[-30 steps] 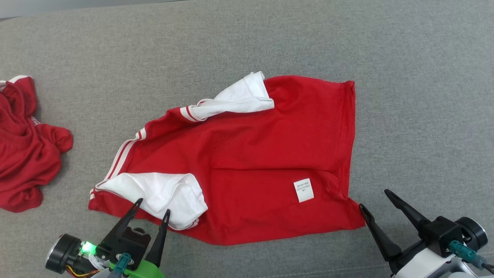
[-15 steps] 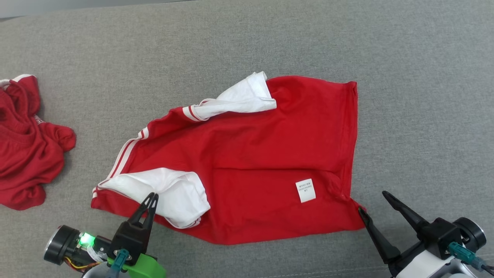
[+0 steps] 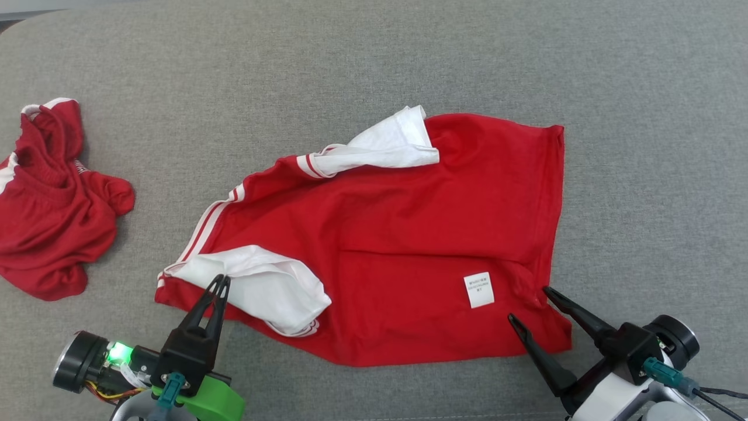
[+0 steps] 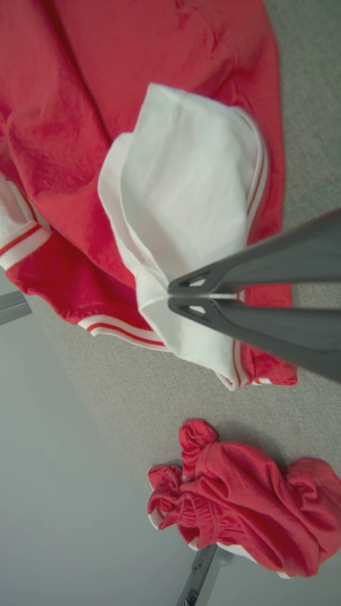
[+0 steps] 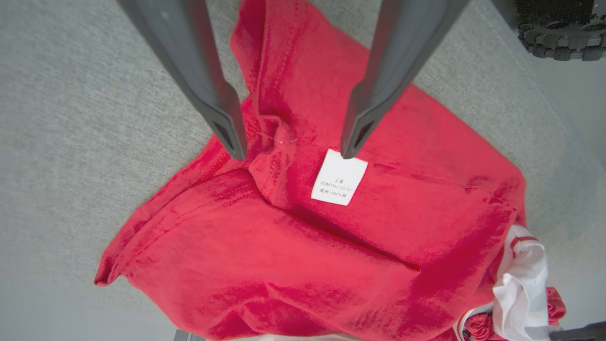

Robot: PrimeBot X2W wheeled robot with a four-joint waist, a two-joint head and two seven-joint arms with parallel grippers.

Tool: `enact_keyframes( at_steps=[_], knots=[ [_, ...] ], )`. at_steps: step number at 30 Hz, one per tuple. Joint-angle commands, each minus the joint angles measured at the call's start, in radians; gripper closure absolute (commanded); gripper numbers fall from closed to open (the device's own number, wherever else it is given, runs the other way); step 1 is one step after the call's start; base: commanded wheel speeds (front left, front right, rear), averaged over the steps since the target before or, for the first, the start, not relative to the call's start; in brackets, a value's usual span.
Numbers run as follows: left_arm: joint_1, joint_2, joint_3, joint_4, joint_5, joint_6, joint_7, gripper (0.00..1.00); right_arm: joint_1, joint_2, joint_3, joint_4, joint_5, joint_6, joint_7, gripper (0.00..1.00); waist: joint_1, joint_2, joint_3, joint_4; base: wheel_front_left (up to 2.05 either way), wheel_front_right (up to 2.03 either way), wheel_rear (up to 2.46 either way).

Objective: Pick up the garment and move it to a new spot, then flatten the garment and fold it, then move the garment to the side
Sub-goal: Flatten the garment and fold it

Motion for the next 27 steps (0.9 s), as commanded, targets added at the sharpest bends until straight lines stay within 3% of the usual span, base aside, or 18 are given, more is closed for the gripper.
enact_keyframes(
  at_steps=[1, 3, 6, 14, 20, 27],
  knots=[
    [-0.019, -0.003, -0.001, -0.001, -0.006, 0.005, -0.002, 1.00, -0.010, -0.003, 0.009, 0.012, 0.015, -0.001, 0.000, 0.53, 0.0000, 0.0000, -0.001, 0.012, 0.00, 0.00, 0.00],
    [-0.018, -0.004, -0.003, 0.001, -0.008, 0.008, -0.004, 1.00, -0.016, -0.002, 0.021, 0.025, 0.021, -0.001, 0.000, 0.65, 0.0000, 0.0000, -0.001, 0.020, 0.00, 0.00, 0.00],
    [-0.015, -0.003, 0.000, -0.001, -0.010, 0.013, -0.008, 1.00, -0.027, 0.002, 0.026, 0.038, 0.025, -0.001, 0.000, 1.00, 0.0000, 0.0000, 0.000, 0.028, 0.00, 0.00, 0.00],
    [-0.015, 0.008, 0.020, -0.022, -0.006, 0.039, -0.044, 1.00, -0.038, 0.015, -0.010, -0.012, 0.022, -0.001, 0.000, 1.00, 0.0000, 0.0000, -0.006, 0.026, 0.00, 0.00, 0.00],
    [-0.042, 0.014, 0.101, -0.127, -0.078, 0.052, -0.116, 1.00, -0.012, 0.017, -0.128, -0.165, 0.095, -0.001, 0.000, 1.00, 0.0000, 0.0000, -0.021, 0.013, 0.00, 0.00, 0.00],
    [-0.124, 0.081, 0.244, -0.291, -0.206, 0.014, -0.104, 1.00, -0.029, -0.047, -0.277, -0.351, 0.246, -0.001, 0.000, 1.00, 0.0000, 0.0000, -0.035, -0.001, 0.00, 0.00, 0.00]
  ],
)
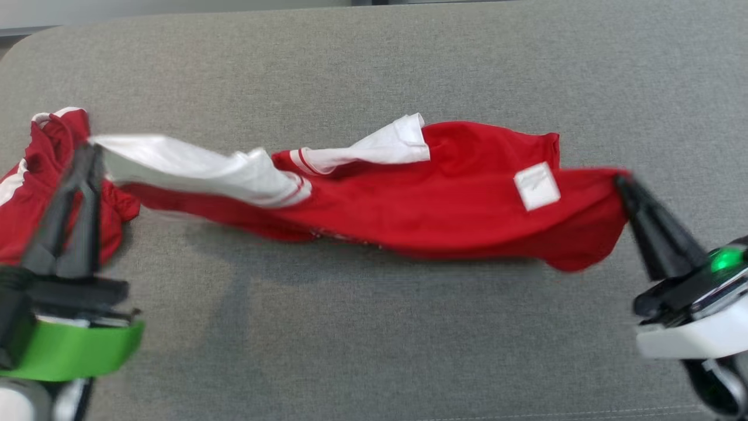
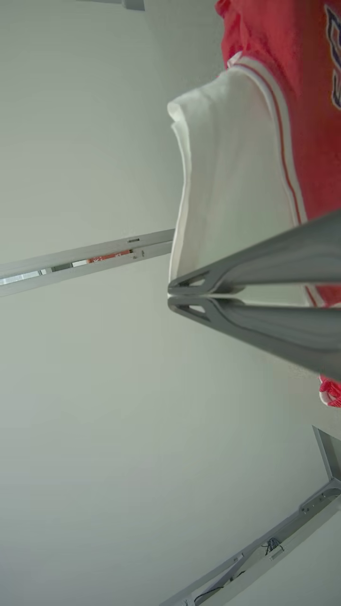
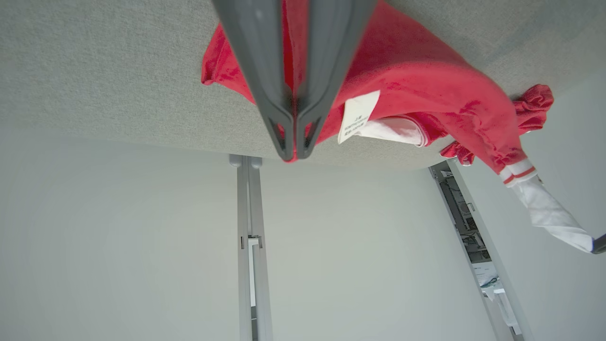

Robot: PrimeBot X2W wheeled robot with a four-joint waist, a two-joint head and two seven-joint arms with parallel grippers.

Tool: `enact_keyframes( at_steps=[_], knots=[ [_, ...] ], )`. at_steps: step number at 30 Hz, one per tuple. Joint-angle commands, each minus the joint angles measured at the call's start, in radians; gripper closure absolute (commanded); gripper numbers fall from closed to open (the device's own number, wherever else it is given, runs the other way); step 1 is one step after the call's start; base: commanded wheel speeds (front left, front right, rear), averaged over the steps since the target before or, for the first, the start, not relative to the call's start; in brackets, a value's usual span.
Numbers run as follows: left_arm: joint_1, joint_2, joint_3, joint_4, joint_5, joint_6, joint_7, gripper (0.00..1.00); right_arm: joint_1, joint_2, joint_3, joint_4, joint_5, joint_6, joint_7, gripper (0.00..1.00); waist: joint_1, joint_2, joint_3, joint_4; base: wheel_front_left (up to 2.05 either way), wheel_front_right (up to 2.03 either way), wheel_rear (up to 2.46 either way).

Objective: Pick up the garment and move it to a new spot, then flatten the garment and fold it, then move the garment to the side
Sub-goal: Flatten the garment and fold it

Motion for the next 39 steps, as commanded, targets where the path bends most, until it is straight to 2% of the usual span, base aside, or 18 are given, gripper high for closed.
enact_keyframes(
  at_steps=[1, 6, 11, 14, 19, 23, 26, 31, 35, 37, 39],
  knots=[
    [-0.038, 0.030, 0.025, -0.012, -0.022, -0.014, 0.012, 1.00, -0.019, -0.019, -0.028, -0.023, 0.032, -0.001, 0.000, 1.00, 0.0000, -0.0001, -0.001, -0.005, 0.00, 0.00, 0.00],
    [-0.159, 0.099, 0.090, -0.062, -0.102, -0.068, 0.082, 1.00, -0.072, -0.105, -0.140, -0.090, 0.145, -0.001, 0.013, 1.00, 0.0000, -0.0001, 0.015, -0.015, 0.00, 0.00, 0.00],
    [-0.334, 0.158, 0.093, -0.059, -0.166, -0.133, 0.161, 1.00, -0.199, -0.183, -0.222, -0.094, 0.207, -0.001, 0.093, 1.00, 0.0000, -0.0001, 0.059, -0.028, 0.00, 0.00, 0.00],
    [-0.493, 0.189, 0.062, -0.005, -0.209, -0.178, 0.228, 1.00, -0.352, -0.221, -0.222, -0.054, 0.226, -0.001, 0.158, 1.00, 0.0000, -0.0001, 0.103, -0.038, 0.00, 0.00, 0.00],
    [-0.831, 0.212, -0.055, 0.150, -0.180, -0.223, 0.285, 1.00, -0.685, -0.210, -0.159, 0.100, 0.205, -0.001, 0.236, 1.00, 0.0000, -0.0001, 0.186, -0.049, 0.00, 0.00, 0.00],
    [-1.155, 0.167, -0.166, 0.381, -0.131, -0.236, 0.260, 1.00, -1.008, -0.143, -0.054, 0.300, 0.088, -0.001, 0.250, 1.00, 0.0000, -0.0001, 0.271, -0.060, 0.00, 0.00, 0.00],
    [-1.351, 0.126, -0.230, 0.552, -0.060, -0.237, 0.171, 1.00, -1.206, -0.079, 0.005, 0.450, -0.022, -0.001, 0.210, 1.00, 0.0000, -0.0001, 0.321, -0.071, 0.00, 0.00, 0.00],
    [-1.644, 0.051, -0.291, 0.810, 0.073, -0.225, -0.051, 1.00, -1.484, 0.024, 0.026, 0.697, -0.199, -0.001, 0.061, 1.00, 0.0000, -0.0001, 0.393, -0.093, 0.00, 0.00, 0.00],
    [-1.765, -0.002, -0.302, 0.904, 0.126, -0.191, -0.165, 1.00, -1.582, 0.047, 0.024, 0.776, -0.296, -0.001, 0.006, 1.00, 0.0000, -0.0001, 0.448, -0.081, 0.00, 0.00, 0.00],
    [-1.771, -0.021, -0.299, 0.908, 0.120, -0.188, -0.178, 1.00, -1.581, 0.045, 0.026, 0.778, -0.315, -0.001, -0.001, 1.00, 0.0000, -0.0001, 0.469, -0.067, 0.00, 0.00, 0.00],
    [-1.728, -0.029, -0.282, 0.852, 0.102, -0.193, -0.180, 1.00, -1.546, 0.036, 0.023, 0.739, -0.320, -0.001, -0.001, 1.00, 0.0000, -0.0001, 0.487, -0.052, 0.00, 0.00, 0.00]
  ],
)
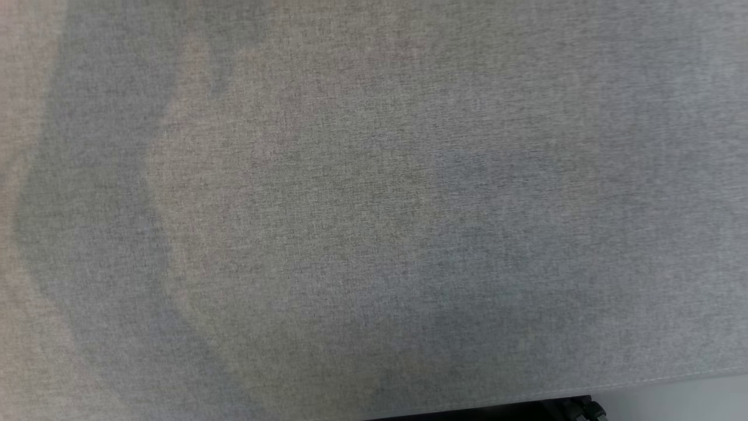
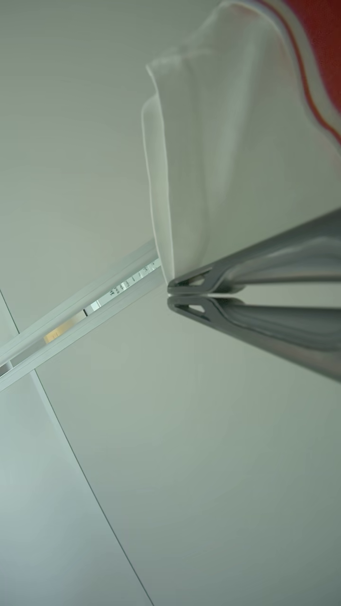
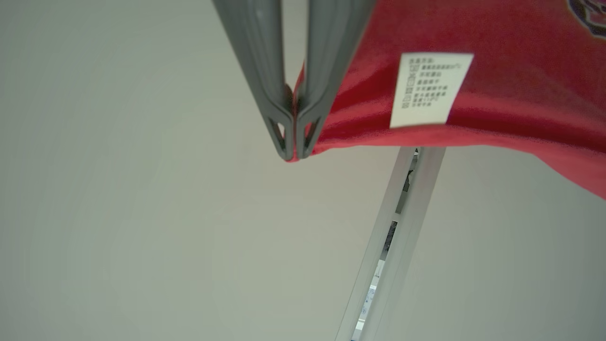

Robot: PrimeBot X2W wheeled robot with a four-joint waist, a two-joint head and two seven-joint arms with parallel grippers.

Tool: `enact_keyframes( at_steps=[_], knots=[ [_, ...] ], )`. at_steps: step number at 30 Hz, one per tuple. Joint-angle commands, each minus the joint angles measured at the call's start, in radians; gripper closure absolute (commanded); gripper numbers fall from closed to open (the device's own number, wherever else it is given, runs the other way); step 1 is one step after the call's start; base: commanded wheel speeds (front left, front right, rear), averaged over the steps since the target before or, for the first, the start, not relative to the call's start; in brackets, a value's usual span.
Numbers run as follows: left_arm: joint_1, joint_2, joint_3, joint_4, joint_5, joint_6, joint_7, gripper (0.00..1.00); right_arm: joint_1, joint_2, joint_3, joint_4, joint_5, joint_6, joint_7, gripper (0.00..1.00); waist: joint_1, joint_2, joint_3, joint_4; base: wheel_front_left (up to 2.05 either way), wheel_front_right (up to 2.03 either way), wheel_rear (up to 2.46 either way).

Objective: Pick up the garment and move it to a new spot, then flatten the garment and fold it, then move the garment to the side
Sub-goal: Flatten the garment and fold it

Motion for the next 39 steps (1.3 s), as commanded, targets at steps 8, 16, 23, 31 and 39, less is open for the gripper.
enact_keyframes(
  at_steps=[8, 16, 23, 31, 39],
  knots=[
    [0.487, 0.031, 0.090, -0.300, -0.075, -0.017, -0.004, 1.00, 0.332, -0.045, -0.053, -0.116, 0.039, -0.001, -0.003, 1.00, -0.0003, -0.0001, 0.017, 0.066, 0.00, 0.00, 0.00],
    [1.079, 0.041, 0.151, -0.544, -0.134, -0.017, -0.004, 1.00, 0.714, -0.037, -0.144, -0.253, 0.085, -0.002, -0.004, 1.00, -0.0003, -0.0001, -0.129, 0.069, 0.00, 0.00, 0.00],
    [1.513, 0.026, 0.169, -0.682, -0.156, 0.026, -0.004, 1.00, 1.057, -0.002, -0.228, -0.370, 0.122, -0.001, -0.004, 1.00, -0.0003, -0.0001, -0.253, 0.066, 0.00, 0.00, 0.00],
    [1.830, 0.004, 0.134, -0.716, -0.184, 0.069, -0.004, 1.00, 1.391, 0.051, -0.279, -0.443, 0.132, -0.001, -0.004, 1.00, -0.0003, -0.0001, -0.344, 0.061, 0.00, 0.00, 0.00],
    [2.019, -0.012, 0.090, -0.767, -0.216, 0.110, 0.044, 1.00, 1.624, 0.064, -0.310, -0.511, 0.113, -0.001, -0.004, 1.00, -0.0003, -0.0001, -0.409, 0.051, 0.00, 0.00, 0.00]
  ],
)
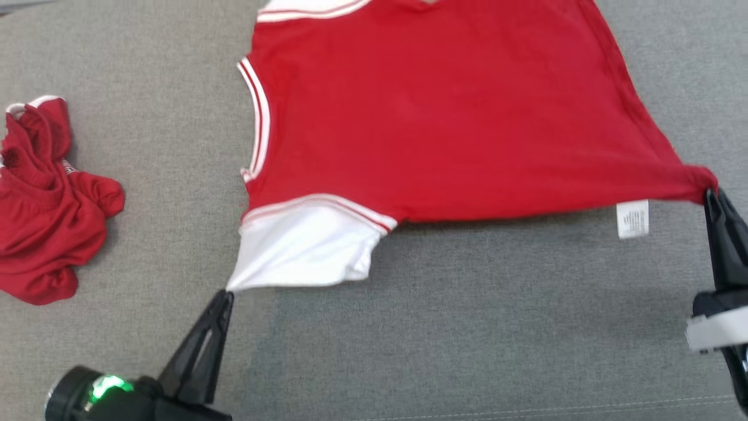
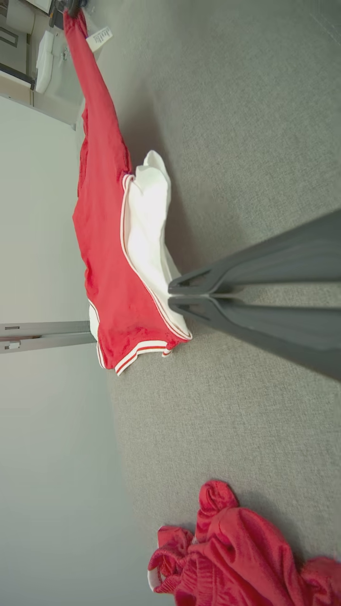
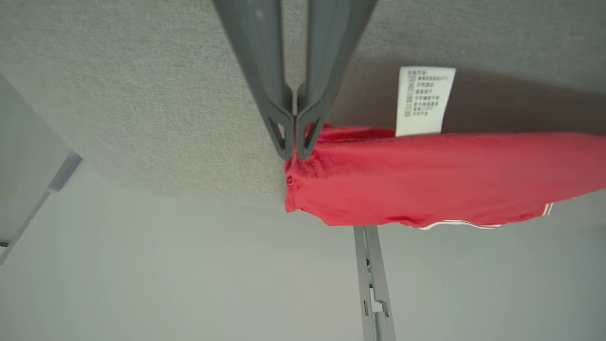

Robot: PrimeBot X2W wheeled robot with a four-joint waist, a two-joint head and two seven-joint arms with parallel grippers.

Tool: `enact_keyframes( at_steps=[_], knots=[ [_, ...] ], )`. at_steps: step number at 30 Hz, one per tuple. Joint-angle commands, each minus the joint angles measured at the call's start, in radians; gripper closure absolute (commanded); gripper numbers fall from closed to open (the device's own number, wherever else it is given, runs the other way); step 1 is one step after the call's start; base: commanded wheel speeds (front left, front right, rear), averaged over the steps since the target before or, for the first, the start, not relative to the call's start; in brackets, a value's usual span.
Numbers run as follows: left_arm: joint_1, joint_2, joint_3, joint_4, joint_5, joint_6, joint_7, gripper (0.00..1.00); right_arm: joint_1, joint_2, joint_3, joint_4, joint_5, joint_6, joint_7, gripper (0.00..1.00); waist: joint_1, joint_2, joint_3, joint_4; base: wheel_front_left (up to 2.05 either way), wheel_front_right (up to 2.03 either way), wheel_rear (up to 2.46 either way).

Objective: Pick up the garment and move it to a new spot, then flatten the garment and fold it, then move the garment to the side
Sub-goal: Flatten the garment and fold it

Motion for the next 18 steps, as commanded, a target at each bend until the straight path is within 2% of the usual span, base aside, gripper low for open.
enact_keyframes(
  at_steps=[1, 6, 9, 13, 18],
  knots=[
    [0.031, -0.001, -0.004, -0.020, -0.007, 0.011, 0.010, 1.00, 0.037, 0.001, -0.012, -0.014, -0.007, -0.001, -0.003, 1.00, 0.0001, 0.0000, -0.031, -0.006, 0.00, 0.00, 0.00],
    [0.091, 0.000, -0.017, -0.071, -0.019, 0.041, 0.059, 1.00, 0.115, 0.009, -0.025, -0.044, -0.010, -0.001, -0.003, 1.00, 0.0001, 0.0000, -0.041, -0.013, 0.00, 0.00, 0.00],
    [0.073, -0.004, -0.019, -0.064, -0.021, 0.046, 0.076, 1.00, 0.103, 0.017, -0.021, -0.031, -0.003, -0.001, -0.003, 1.00, 0.0001, 0.0000, -0.038, -0.017, 0.00, 0.00, 0.00],
    [-0.007, -0.030, -0.006, -0.052, -0.021, 0.061, 0.090, 1.00, 0.056, 0.020, -0.013, -0.012, 0.003, -0.001, -0.003, 1.00, 0.0001, 0.0000, -0.016, -0.020, 0.00, 0.00, 0.00],
    [-0.139, -0.046, -0.001, -0.007, -0.007, 0.054, 0.111, 1.00, -0.025, 0.023, -0.005, 0.024, 0.014, -0.001, -0.003, 1.00, 0.0001, 0.0000, 0.026, -0.017, 0.00, 0.00, 0.00]
  ],
)
